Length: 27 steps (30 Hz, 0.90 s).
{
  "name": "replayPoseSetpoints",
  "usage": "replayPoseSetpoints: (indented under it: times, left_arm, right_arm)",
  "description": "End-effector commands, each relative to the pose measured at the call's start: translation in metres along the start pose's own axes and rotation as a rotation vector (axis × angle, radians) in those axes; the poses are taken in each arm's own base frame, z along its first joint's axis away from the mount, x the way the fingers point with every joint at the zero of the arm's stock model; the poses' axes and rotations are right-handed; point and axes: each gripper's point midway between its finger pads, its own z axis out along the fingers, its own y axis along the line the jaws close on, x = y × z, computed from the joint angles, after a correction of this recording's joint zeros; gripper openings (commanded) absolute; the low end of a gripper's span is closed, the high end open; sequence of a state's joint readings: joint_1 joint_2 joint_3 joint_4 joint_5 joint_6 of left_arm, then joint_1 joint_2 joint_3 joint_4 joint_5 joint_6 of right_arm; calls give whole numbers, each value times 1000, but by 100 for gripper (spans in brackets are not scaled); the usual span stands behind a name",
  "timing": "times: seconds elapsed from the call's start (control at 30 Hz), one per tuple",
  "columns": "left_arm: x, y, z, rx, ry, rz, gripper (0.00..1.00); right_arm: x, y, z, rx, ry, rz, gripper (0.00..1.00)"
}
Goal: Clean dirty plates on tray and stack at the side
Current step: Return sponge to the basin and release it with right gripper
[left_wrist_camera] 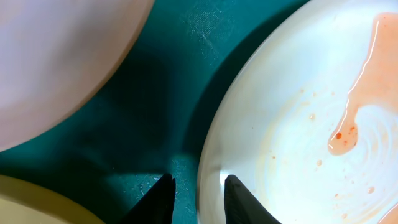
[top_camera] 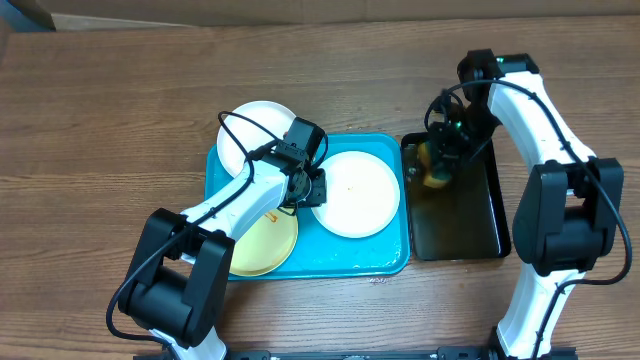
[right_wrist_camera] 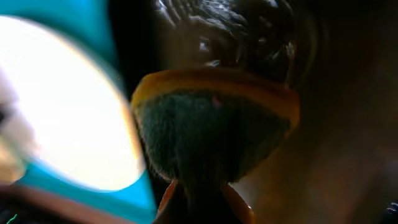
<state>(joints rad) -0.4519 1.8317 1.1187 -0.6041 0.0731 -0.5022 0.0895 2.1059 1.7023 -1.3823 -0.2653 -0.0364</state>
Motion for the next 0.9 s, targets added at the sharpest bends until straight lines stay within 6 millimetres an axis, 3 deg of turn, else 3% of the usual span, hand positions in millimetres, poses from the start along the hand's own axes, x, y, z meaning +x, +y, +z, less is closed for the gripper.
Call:
replayPoseSetpoints:
  times: [0.0,0.13,0.27,0.33,0.43,0.57,0.77,0.87]
  left_arm:
    - [6,-3,5,-1,18,9,29]
    - [7,-6,6,0,14,18,29]
    - [7,-6,6,-5,9,23,28]
    - [7,-7,6,-3,9,24,20]
    - [8,-9,6,-3,9,29,17]
    - [6,-9,6,-6,0,32,22]
    - [9,-3,11,-22,-6,32,24]
    - [10,-3,14,-16,-15,33,17]
  right_arm:
    - [4,-28,8,160,-7,90,4]
    - [5,-37,22,191,-11,111,8]
    - [1,-38,23,189,-27,107,18]
    - [-2,-37,20,188,-39,106,22]
    - [-10,-33,7,185,-66,102,32]
    - [-21,-34,-21,177,-115,121,36]
    - [-36,-54,-58,115,-202,243,37]
    - [-38,-67,-64,81,-217,284,40]
